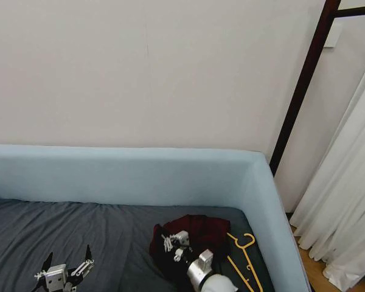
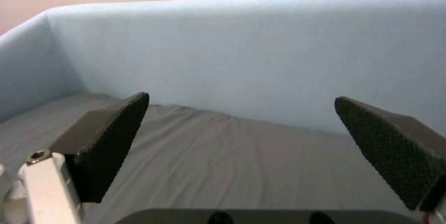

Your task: Pick up the clothes from the sofa and hang them on the clothes hanger.

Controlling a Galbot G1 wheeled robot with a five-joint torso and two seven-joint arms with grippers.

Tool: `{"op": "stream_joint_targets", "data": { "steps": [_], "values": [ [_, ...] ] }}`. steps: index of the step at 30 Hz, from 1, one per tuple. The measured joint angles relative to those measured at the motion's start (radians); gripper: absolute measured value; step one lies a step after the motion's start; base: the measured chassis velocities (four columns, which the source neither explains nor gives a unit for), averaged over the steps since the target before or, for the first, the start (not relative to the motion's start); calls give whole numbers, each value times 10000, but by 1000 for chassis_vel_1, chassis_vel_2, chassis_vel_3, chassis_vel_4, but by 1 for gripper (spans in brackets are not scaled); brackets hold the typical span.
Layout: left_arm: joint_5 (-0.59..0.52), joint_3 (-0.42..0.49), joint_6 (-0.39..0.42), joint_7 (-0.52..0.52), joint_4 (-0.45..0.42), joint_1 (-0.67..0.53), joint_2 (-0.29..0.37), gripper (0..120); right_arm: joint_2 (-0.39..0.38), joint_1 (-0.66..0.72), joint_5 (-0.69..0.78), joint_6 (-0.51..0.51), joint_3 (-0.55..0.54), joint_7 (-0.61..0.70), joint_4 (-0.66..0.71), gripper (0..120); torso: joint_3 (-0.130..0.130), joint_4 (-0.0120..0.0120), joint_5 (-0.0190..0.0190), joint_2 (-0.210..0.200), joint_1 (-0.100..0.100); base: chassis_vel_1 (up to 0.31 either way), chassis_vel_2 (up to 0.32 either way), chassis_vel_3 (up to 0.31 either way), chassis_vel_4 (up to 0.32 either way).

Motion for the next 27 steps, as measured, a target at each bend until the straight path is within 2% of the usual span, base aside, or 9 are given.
{"op": "stream_joint_targets", "data": {
  "steps": [3,6,11,13,15,19,21,23,27],
  "values": [
    [-62,-85,-3,10,44,-34,18,100,346,-306,-386,42,-182,2,-489,1,-2,0,-6,1,0,0,0,0,0],
    [-116,-176,-19,16,185,-103,116,100,665,-765,-1005,-36,-385,105,-722,14,-2,1,-2,1,0,0,0,0,0],
    [-138,-131,-24,22,312,-197,152,100,544,-1077,-1222,-326,-491,89,-305,32,-1,-1,-1,1,-1,0,0,0,0],
    [-138,-113,-25,23,318,-205,149,100,502,-1079,-1207,-374,-491,70,-238,34,-2,-1,-2,1,0,0,0,0,0],
    [-132,-72,-25,28,347,-245,147,100,344,-1039,-1066,-627,-490,-22,65,45,-1,0,1,1,0,0,0,0,0],
    [-116,-55,-25,31,383,-309,147,100,-32,-1008,-775,-1906,-444,-153,824,57,-1,-1,-1,0,0,0,0,0,0],
    [-103,-33,-25,32,388,-322,141,100,-290,-1004,-313,-3812,-263,72,1603,66,-1,0,0,0,0,0,0,0,0],
    [-88,-16,-25,34,390,-323,128,100,-343,-965,189,-4976,-82,709,2037,75,-1,0,0,0,0,0,0,0,0],
    [-53,8,-10,38,386,-322,110,100,-355,-930,553,-5841,186,1401,2286,89,-1,0,1,0,0,0,0,0,0]
  ]
}}
